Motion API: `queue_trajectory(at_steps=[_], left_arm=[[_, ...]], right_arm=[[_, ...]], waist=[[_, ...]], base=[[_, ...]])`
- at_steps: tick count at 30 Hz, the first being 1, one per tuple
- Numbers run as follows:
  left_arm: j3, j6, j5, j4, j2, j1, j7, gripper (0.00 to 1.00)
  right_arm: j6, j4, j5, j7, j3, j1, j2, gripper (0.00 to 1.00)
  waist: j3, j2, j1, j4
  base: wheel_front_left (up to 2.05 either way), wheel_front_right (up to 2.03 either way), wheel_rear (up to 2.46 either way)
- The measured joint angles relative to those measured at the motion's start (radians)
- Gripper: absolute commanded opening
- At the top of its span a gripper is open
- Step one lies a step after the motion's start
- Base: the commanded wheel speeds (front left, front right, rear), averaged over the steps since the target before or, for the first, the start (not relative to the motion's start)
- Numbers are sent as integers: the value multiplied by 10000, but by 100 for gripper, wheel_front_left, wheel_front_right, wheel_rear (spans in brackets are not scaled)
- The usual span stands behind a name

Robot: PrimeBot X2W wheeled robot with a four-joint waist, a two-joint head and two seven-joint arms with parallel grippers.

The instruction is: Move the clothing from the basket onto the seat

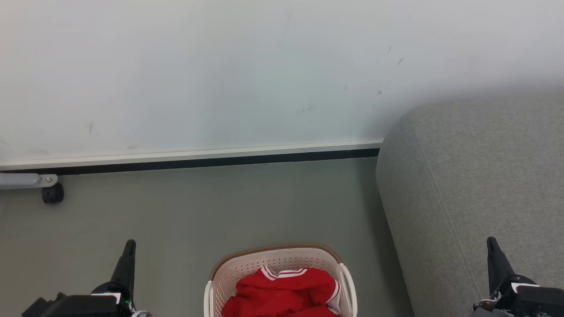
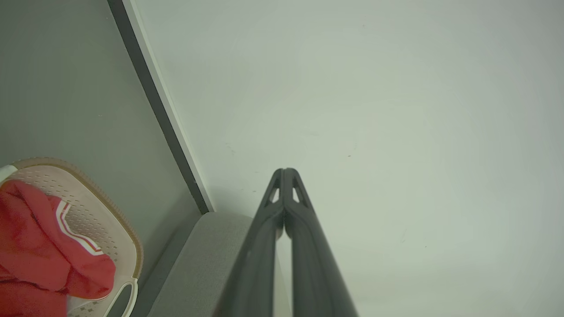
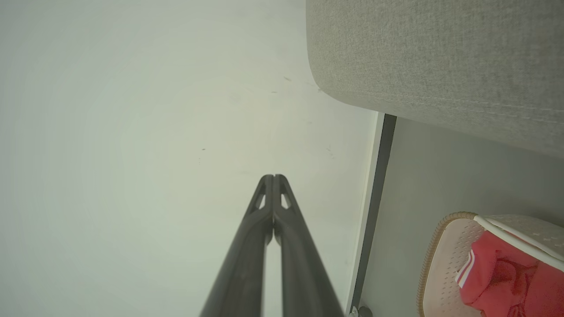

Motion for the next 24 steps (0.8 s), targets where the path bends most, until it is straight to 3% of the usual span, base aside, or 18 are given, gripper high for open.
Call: queue_trajectory(at_steps=[24], left_arm=[[0, 0, 0, -2, 0, 0, 0, 0]], right_arm=[[0, 0, 0, 0, 0, 0, 0, 0]], waist=[[0, -1, 0, 0]], base=[[0, 0, 0]])
